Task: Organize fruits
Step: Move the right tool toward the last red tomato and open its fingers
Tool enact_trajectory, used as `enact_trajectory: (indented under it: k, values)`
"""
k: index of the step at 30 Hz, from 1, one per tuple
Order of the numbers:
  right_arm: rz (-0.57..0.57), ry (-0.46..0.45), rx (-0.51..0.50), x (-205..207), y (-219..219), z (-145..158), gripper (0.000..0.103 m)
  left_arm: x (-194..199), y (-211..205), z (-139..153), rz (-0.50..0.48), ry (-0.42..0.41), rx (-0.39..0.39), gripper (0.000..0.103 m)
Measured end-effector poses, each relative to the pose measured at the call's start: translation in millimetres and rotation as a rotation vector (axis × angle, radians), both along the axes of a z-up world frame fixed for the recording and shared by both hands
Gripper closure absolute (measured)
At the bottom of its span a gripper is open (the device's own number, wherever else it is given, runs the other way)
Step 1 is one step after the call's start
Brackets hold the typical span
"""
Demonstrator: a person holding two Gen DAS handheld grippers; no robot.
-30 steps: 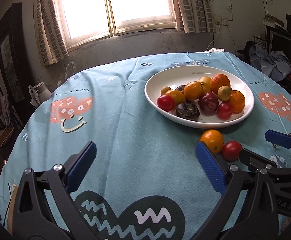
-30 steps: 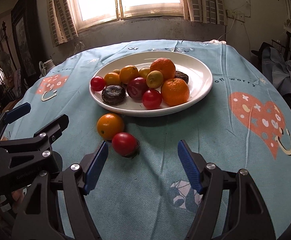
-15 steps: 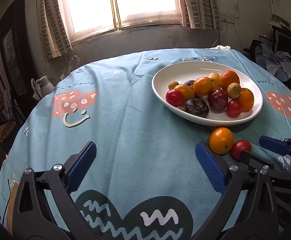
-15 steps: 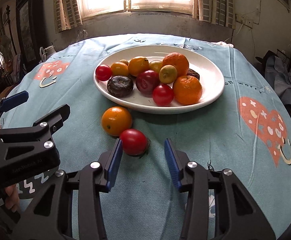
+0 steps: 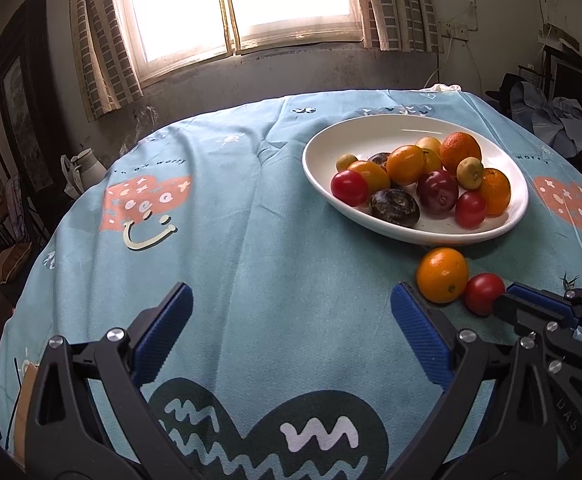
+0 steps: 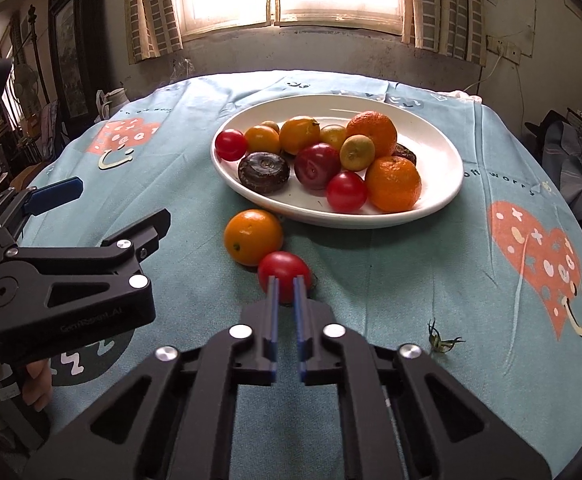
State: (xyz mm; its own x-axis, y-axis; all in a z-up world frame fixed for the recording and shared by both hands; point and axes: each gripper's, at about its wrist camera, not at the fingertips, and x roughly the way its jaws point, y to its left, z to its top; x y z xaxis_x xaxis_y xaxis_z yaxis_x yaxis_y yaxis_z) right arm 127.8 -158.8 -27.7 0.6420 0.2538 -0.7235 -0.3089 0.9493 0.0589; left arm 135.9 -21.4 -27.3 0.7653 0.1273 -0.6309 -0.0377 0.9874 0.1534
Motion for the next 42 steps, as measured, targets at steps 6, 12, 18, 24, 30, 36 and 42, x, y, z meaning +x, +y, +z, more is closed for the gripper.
enact_trajectory:
  k: [6, 12, 18, 24, 30, 36, 42]
  values:
    - [-0.002, 0.075, 0.078, 7.7, -19.4, -0.8, 0.103, -2.3, -7.3, -2.8, -0.042, 0.006, 0.011, 0.002]
    - [0.011, 0.092, 0.067, 13.5, -5.6, -8.1, 0.103, 1.7, -1.2, -3.7, -0.017, 0.021, 0.004, 0.002]
    - [-0.008, 0.099, 0.053, 22.3, -4.2, -10.0, 0.1, 2.5, -3.4, -5.5, -0.023, 0.029, 0.015, 0.002]
    - [-0.023, 0.107, 0.063, 23.1, -8.4, -8.4, 0.1, 3.3, -3.6, -6.2, -0.024, 0.037, 0.017, 0.002]
    - [-0.021, 0.117, 0.073, 23.5, -10.5, -6.4, 0.1, 3.3, -4.4, -6.0, -0.027, 0.035, 0.017, 0.002]
    - [-0.013, 0.091, 0.015, 24.5, -9.4, 0.0, 0.1, 2.6, -5.4, -4.7, -0.03, 0.03, 0.017, 0.002]
    - [0.007, 0.108, 0.126, 27.3, -22.7, -8.9, 0.1, 2.0, -5.0, -3.7, -0.03, 0.027, 0.013, 0.002]
